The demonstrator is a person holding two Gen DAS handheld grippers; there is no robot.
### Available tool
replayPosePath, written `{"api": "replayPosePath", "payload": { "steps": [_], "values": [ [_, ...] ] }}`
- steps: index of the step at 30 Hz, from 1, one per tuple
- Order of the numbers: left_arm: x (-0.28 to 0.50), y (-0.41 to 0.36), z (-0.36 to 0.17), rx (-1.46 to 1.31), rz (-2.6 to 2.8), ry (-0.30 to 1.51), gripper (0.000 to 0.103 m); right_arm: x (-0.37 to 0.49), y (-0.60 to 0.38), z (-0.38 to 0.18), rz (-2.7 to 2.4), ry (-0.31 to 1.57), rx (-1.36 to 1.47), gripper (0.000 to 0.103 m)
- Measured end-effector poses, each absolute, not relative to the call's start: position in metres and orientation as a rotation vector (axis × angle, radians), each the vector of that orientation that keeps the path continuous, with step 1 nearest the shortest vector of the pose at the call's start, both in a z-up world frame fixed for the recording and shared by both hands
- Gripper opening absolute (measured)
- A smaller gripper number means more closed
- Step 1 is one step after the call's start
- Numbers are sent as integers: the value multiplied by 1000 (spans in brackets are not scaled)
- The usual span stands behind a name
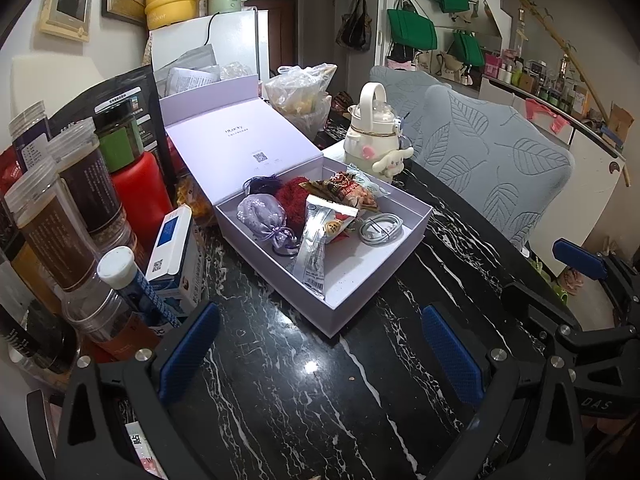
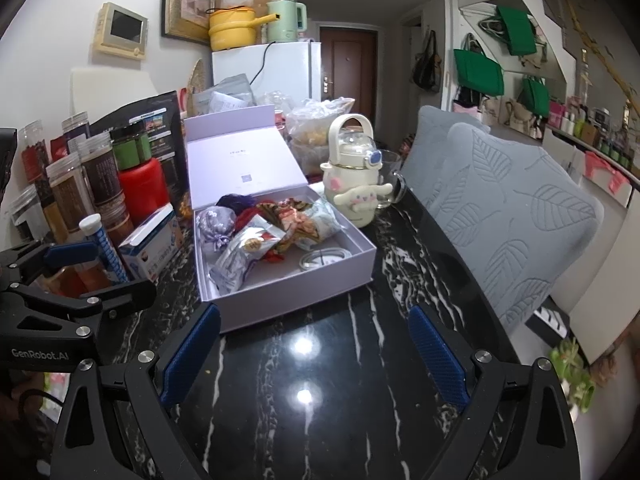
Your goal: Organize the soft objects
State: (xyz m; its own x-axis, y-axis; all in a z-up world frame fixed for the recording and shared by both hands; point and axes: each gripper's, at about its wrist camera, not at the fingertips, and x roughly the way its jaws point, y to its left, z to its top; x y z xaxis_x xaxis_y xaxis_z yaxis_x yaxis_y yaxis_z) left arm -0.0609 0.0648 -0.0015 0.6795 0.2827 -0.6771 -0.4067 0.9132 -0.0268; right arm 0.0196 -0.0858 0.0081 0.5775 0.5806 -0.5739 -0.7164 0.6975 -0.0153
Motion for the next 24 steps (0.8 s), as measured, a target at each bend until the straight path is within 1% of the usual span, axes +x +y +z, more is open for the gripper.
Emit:
{"api": "replayPosePath", "payload": {
  "steps": [24],
  "values": [
    [-62,56,-5,-189,344,744,103,23,-91,1,760,602,-248,96]
  ]
}}
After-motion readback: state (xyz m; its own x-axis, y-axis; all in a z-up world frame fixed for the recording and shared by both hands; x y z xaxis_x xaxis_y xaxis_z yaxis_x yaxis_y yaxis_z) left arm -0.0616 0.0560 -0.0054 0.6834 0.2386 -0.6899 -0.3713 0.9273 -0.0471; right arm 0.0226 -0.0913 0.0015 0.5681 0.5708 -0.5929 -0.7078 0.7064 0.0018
